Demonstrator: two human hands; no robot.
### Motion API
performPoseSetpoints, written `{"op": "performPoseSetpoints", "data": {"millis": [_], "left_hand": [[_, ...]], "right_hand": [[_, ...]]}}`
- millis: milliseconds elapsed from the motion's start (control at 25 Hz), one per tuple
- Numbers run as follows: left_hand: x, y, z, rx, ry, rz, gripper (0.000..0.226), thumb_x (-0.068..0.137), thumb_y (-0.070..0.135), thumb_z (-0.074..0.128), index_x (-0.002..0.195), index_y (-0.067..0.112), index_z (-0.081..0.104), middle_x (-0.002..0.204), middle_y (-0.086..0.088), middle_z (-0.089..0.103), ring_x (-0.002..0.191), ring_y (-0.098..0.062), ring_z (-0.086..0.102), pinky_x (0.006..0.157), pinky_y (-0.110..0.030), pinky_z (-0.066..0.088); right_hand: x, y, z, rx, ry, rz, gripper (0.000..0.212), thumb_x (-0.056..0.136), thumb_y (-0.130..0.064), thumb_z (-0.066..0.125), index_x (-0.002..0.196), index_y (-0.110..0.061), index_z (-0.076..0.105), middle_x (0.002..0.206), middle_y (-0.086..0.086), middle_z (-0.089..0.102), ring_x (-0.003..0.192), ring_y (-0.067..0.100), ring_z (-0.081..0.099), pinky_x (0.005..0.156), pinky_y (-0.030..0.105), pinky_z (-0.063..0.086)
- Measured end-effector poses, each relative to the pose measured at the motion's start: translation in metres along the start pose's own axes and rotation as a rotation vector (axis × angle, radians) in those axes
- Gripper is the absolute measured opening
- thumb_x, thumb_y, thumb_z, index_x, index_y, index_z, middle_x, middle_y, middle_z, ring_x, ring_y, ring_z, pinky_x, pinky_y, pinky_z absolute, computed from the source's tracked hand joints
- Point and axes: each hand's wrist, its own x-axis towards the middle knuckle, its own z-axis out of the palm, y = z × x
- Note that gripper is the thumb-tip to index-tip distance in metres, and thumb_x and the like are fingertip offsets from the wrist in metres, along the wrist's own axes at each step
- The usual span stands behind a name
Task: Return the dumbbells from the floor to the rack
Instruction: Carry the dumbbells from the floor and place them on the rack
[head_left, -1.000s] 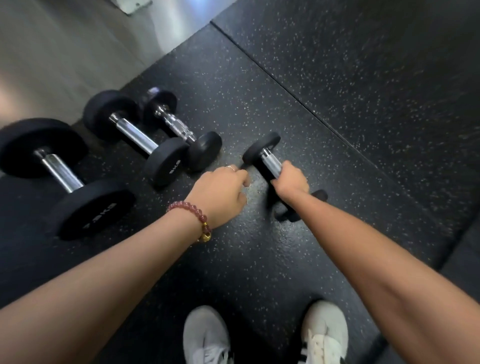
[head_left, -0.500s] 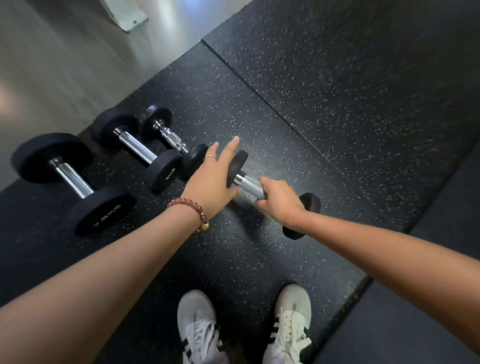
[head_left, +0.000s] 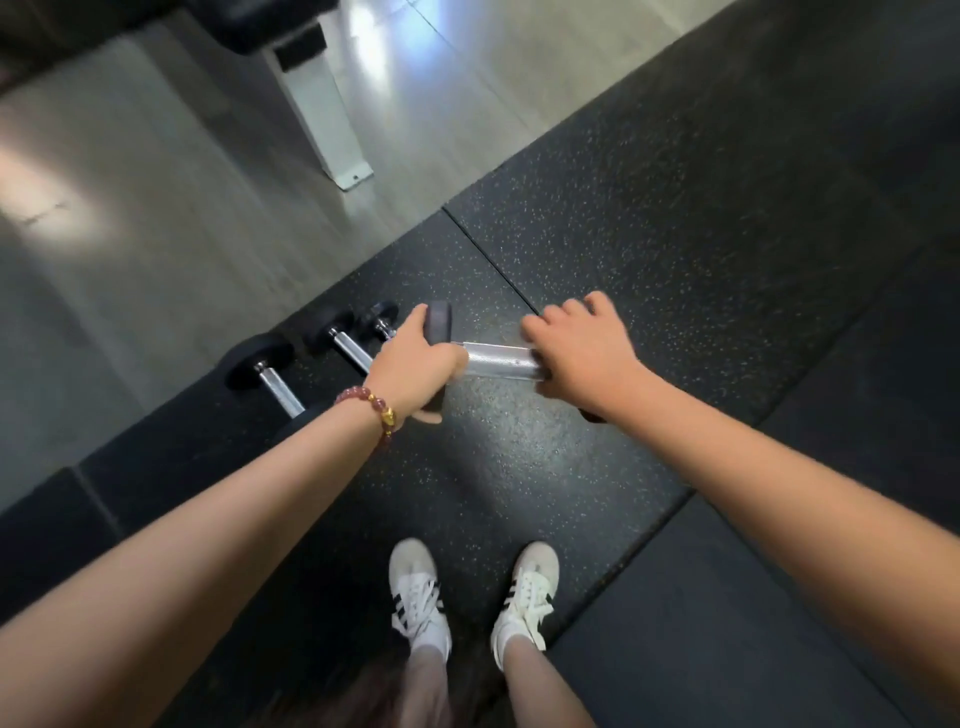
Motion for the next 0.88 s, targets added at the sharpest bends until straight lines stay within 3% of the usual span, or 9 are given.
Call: {"op": "performPoseSetpoints", "data": {"millis": [80, 120, 280, 360, 480, 640, 720, 800, 880], "left_hand": [[-0.031, 0.011, -0.018, -0.049, 0.025, -0.062, 0.083, 0.066, 0.011, 0.054, 0.143, 0.028, 0.029, 0.129, -0.003, 0.048, 0.093, -0.020, 0.054, 0.064, -0.044, 0.060], [-0.046, 0.015, -0.029, -0.049, 0.040, -0.075, 0.090, 0.060, 0.014, 0.054, 0.145, 0.030, 0.028, 0.131, -0.002, 0.047, 0.094, -0.020, 0.054, 0.063, -0.044, 0.060], [-0.106, 0.030, -0.063, 0.039, 0.054, -0.037, 0.085, 0.061, 0.013, 0.056, 0.140, 0.034, 0.033, 0.115, -0.001, 0.053, 0.094, -0.021, 0.055, 0.067, -0.047, 0.060], [-0.139, 0.034, -0.083, 0.075, 0.092, 0.006, 0.082, 0.069, 0.007, 0.058, 0.141, 0.035, 0.031, 0.103, 0.002, 0.054, 0.085, -0.019, 0.056, 0.063, -0.040, 0.060], [-0.194, 0.042, -0.110, 0.197, 0.215, 0.102, 0.077, 0.072, 0.010, 0.062, 0.138, 0.037, 0.034, 0.085, 0.002, 0.059, 0.068, -0.018, 0.059, 0.055, -0.028, 0.052], [-0.274, 0.049, -0.142, 0.263, 0.421, 0.166, 0.080, 0.061, 0.031, 0.061, 0.136, 0.043, 0.035, 0.096, 0.000, 0.066, 0.075, -0.028, 0.063, 0.076, -0.035, 0.053], [-0.318, 0.042, -0.149, 0.090, 0.510, 0.121, 0.079, 0.053, 0.028, 0.058, 0.128, 0.044, 0.041, 0.091, 0.002, 0.064, 0.073, -0.029, 0.062, 0.074, -0.040, 0.057], [-0.356, 0.036, -0.145, -0.269, 0.586, 0.067, 0.079, 0.050, 0.018, 0.057, 0.127, 0.037, 0.047, 0.088, 0.003, 0.054, 0.071, -0.022, 0.054, 0.062, -0.038, 0.057], [-0.392, 0.034, -0.133, -0.646, 0.663, 0.012, 0.068, 0.048, 0.011, 0.054, 0.115, 0.023, 0.056, 0.089, 0.001, 0.050, 0.076, -0.020, 0.050, 0.059, -0.039, 0.055]], "right_hand": [[-0.024, 0.000, -0.025, 0.062, 0.022, 0.159, 0.072, 0.070, -0.043, 0.075, 0.130, -0.017, 0.043, 0.133, 0.008, 0.046, 0.124, 0.030, 0.043, 0.112, 0.052, 0.020], [-0.038, -0.005, -0.036, 0.200, 0.059, 0.207, 0.081, 0.068, -0.037, 0.079, 0.136, -0.019, 0.038, 0.140, 0.010, 0.039, 0.128, 0.032, 0.039, 0.112, 0.054, 0.022], [-0.087, -0.035, -0.073, 0.651, 0.141, 0.268, 0.106, 0.064, -0.014, 0.083, 0.149, -0.027, 0.021, 0.143, 0.009, 0.033, 0.115, 0.029, 0.049, 0.086, 0.038, 0.048], [-0.111, -0.054, -0.095, 0.825, 0.154, 0.322, 0.108, 0.067, -0.008, 0.080, 0.150, -0.030, 0.014, 0.144, 0.005, 0.034, 0.106, 0.023, 0.053, 0.073, 0.027, 0.044], [-0.147, -0.085, -0.127, 1.140, 0.215, 0.503, 0.103, 0.069, -0.005, 0.079, 0.149, -0.028, 0.019, 0.141, 0.005, 0.045, 0.118, 0.021, 0.051, 0.079, 0.017, 0.035], [-0.179, -0.117, -0.183, 1.262, 0.181, 0.498, 0.083, 0.067, 0.002, 0.079, 0.137, -0.020, 0.040, 0.134, 0.008, 0.053, 0.120, 0.023, 0.053, 0.086, 0.021, 0.038], [-0.190, -0.124, -0.223, 1.198, 0.151, 0.382, 0.080, 0.066, 0.005, 0.078, 0.134, -0.018, 0.044, 0.133, 0.006, 0.053, 0.115, 0.019, 0.053, 0.082, 0.019, 0.039], [-0.199, -0.128, -0.263, 1.160, 0.190, 0.213, 0.078, 0.065, 0.008, 0.075, 0.134, -0.016, 0.046, 0.128, 0.004, 0.056, 0.101, 0.008, 0.052, 0.077, 0.010, 0.037], [-0.211, -0.132, -0.294, 1.319, 0.216, -0.010, 0.072, 0.068, 0.007, 0.072, 0.133, -0.016, 0.049, 0.118, -0.001, 0.059, 0.088, -0.007, 0.056, 0.074, 0.003, 0.041]]}}
